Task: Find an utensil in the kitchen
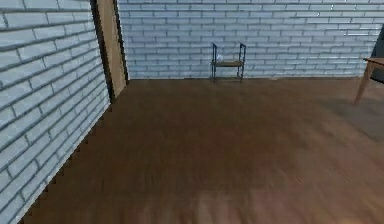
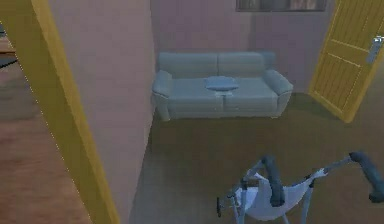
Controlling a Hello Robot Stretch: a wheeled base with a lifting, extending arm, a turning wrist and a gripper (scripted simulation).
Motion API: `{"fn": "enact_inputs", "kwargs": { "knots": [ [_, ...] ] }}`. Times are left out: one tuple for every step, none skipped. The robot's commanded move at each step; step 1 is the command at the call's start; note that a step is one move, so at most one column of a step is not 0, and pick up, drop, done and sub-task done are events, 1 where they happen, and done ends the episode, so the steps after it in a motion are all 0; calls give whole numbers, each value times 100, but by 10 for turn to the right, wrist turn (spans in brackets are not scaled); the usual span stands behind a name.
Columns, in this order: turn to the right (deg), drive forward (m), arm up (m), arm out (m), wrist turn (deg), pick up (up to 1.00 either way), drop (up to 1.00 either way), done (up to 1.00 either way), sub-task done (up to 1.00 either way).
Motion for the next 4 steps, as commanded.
{"fn": "enact_inputs", "kwargs": {
  "knots": [
    [0, 90, 0, 0, 0, 0, 0, 0, 0],
    [450, 0, 0, 0, 0, 0, 0, 0, 0],
    [300, 0, 0, 0, 0, 0, 0, 0, 0],
    [0, 95, 0, 0, 0, 0, 0, 0, 0]
  ]
}}
